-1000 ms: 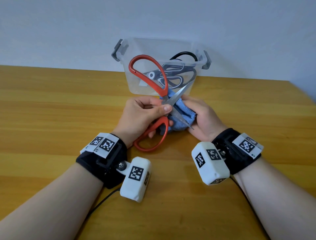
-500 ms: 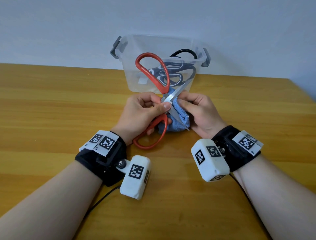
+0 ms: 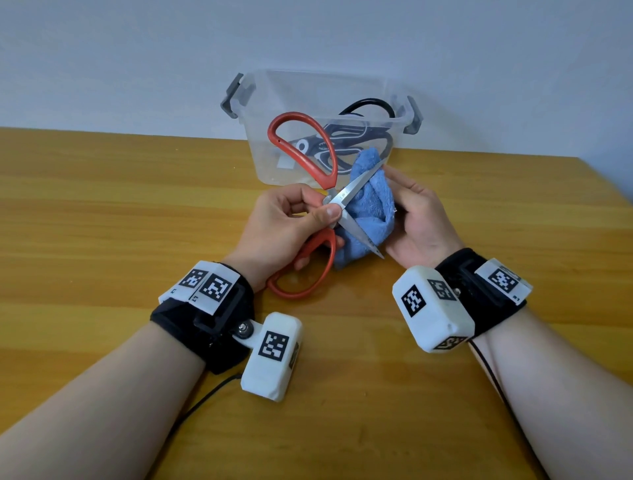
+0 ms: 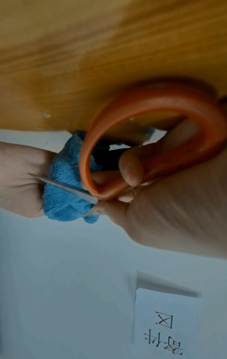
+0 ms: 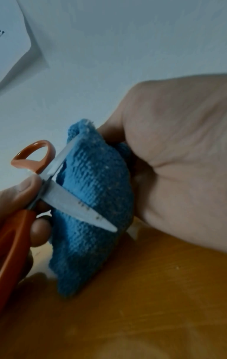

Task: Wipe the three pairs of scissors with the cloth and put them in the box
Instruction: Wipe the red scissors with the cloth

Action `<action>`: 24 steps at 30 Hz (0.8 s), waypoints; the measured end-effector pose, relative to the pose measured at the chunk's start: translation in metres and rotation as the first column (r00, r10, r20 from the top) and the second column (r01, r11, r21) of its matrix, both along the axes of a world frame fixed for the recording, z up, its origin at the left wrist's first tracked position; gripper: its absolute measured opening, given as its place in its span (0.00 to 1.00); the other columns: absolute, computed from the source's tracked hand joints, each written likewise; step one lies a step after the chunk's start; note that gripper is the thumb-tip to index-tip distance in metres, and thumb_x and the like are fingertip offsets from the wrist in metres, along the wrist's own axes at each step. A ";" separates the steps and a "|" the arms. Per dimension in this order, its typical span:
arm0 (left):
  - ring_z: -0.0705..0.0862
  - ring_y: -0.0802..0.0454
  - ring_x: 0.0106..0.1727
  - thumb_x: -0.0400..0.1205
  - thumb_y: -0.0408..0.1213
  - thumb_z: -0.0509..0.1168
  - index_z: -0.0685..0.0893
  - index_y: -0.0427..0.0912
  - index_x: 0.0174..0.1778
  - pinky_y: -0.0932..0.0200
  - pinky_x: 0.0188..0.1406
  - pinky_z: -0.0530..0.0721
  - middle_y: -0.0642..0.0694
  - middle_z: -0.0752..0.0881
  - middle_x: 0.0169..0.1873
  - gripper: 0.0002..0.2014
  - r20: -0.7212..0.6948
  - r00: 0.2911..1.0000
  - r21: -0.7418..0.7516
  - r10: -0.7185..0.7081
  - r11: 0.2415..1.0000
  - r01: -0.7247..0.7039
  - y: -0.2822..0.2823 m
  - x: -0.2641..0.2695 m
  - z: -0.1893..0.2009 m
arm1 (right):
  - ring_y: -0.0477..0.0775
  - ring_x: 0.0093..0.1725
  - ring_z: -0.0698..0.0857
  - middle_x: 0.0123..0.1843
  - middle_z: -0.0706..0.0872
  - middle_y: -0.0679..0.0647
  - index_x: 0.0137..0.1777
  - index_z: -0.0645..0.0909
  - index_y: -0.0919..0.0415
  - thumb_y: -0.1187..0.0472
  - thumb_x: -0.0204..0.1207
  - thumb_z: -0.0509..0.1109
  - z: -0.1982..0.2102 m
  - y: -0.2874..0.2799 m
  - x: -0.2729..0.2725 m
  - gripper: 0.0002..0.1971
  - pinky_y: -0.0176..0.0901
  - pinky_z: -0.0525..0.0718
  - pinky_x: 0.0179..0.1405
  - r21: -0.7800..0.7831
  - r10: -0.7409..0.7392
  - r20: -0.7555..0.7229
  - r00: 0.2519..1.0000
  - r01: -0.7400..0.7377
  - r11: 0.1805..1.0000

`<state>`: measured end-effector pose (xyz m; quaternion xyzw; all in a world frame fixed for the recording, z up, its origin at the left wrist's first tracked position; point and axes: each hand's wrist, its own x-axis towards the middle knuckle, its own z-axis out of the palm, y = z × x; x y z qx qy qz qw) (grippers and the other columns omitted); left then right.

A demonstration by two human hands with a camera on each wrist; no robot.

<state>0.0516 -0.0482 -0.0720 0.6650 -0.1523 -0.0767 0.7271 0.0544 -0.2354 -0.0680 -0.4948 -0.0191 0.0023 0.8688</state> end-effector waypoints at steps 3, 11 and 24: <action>0.93 0.45 0.30 0.84 0.30 0.72 0.80 0.36 0.41 0.66 0.09 0.69 0.36 0.86 0.29 0.08 0.001 1.000 0.003 0.001 1.000 -0.001 0.000 0.000 0.000 | 0.77 0.69 0.82 0.70 0.80 0.76 0.77 0.71 0.75 0.57 0.74 0.77 0.001 -0.001 0.001 0.36 0.72 0.82 0.67 0.067 0.016 -0.015 1.000 -0.015 0.998; 0.91 0.47 0.26 0.82 0.27 0.72 0.78 0.34 0.40 0.67 0.08 0.69 0.22 0.83 0.35 0.09 0.017 1.000 -0.120 0.020 0.993 -0.018 0.002 -0.002 0.001 | 0.68 0.62 0.89 0.64 0.88 0.67 0.69 0.81 0.66 0.50 0.83 0.61 0.002 -0.010 0.003 0.24 0.67 0.82 0.66 0.216 0.010 -0.147 0.989 0.022 0.976; 0.76 0.53 0.10 0.80 0.29 0.73 0.78 0.35 0.36 0.67 0.07 0.67 0.36 0.84 0.24 0.11 0.035 0.998 -0.150 0.051 0.988 -0.045 0.003 0.001 -0.001 | 0.56 0.53 0.91 0.58 0.91 0.60 0.73 0.78 0.68 0.56 0.73 0.75 -0.008 0.006 -0.004 0.29 0.46 0.89 0.51 -0.138 0.278 -0.006 0.961 -0.276 0.951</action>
